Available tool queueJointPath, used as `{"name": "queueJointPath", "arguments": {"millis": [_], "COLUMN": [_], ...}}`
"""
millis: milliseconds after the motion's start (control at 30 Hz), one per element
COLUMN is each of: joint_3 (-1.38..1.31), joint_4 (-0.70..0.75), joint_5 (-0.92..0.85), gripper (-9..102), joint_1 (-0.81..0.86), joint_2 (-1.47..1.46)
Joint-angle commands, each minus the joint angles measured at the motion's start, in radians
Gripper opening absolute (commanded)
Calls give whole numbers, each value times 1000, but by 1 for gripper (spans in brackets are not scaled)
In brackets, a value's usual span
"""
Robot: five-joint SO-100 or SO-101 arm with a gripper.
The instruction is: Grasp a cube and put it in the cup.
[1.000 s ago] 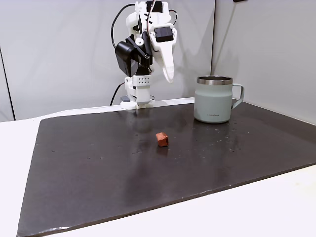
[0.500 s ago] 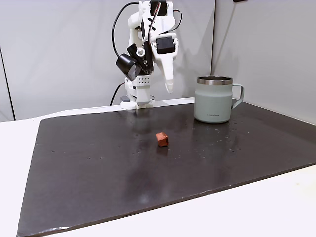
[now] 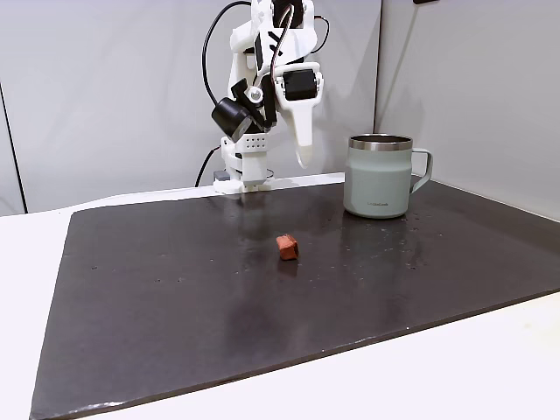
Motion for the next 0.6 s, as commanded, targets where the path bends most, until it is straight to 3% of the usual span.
{"name": "queueJointPath", "arguments": {"millis": [0,333,567], "joint_3": [-72,-89,-103], "joint_4": [8,14,34], "joint_5": [-3,29,28], "gripper": [0,17,23], "joint_1": [15,55,51], "joint_2": [9,-5,-32]}}
